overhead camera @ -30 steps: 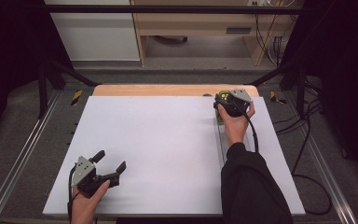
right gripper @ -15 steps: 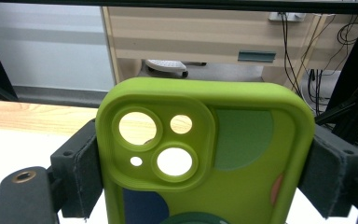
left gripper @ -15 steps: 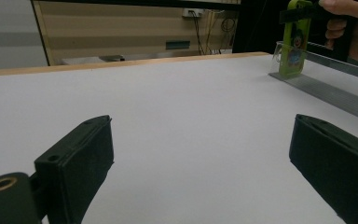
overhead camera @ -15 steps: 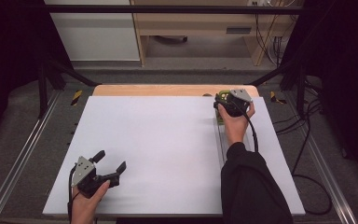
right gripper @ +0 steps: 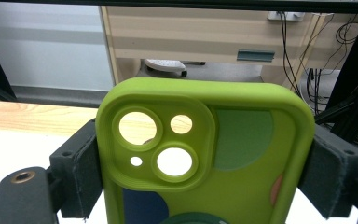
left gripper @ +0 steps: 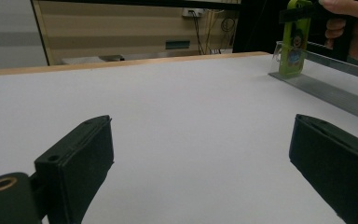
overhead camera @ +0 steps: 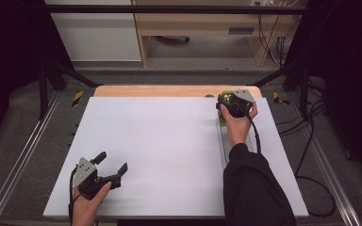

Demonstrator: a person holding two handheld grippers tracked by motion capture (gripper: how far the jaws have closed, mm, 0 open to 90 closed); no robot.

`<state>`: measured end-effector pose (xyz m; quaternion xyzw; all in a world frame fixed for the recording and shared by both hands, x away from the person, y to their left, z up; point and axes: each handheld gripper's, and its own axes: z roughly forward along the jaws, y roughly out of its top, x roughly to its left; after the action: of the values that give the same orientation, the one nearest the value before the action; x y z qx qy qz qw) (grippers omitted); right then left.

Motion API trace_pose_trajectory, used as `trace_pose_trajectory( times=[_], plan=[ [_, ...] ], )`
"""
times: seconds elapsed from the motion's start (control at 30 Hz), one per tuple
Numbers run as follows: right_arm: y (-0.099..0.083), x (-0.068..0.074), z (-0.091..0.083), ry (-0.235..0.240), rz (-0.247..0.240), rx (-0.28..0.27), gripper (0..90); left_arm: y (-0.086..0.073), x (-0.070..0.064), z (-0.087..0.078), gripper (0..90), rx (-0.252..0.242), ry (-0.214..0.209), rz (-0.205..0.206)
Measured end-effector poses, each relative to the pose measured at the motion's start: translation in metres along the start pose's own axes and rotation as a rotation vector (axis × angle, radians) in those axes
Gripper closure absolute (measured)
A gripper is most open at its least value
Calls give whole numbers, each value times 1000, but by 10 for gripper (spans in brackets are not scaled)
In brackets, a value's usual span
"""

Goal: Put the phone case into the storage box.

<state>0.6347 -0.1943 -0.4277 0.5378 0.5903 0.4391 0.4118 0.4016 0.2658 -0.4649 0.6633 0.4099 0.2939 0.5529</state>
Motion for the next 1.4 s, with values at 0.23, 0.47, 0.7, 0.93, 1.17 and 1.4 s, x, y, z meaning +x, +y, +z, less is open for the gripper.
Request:
trace_pose_trajectory(
  times=[0.23,0.47,0.7,0.93,1.17,1.4],
  plan=[
    [0,0,0,1,-2,0,149,0,0,0,58,-1,-2,3],
    [0,-1,0,0,-1,0,148,0,0,0,58,-1,-2,2],
    [0,-1,0,-1,-1,1,147,0,0,0,58,-1,-2,2],
    [0,-2,0,0,-2,2,146,0,0,0,58,-1,-2,2],
    [0,0,1,-3,-8,1,147,0,0,0,58,-1,-2,2],
    [0,0,0,-2,-10,3,147,0,1,0,59,-1,0,-3]
  ],
)
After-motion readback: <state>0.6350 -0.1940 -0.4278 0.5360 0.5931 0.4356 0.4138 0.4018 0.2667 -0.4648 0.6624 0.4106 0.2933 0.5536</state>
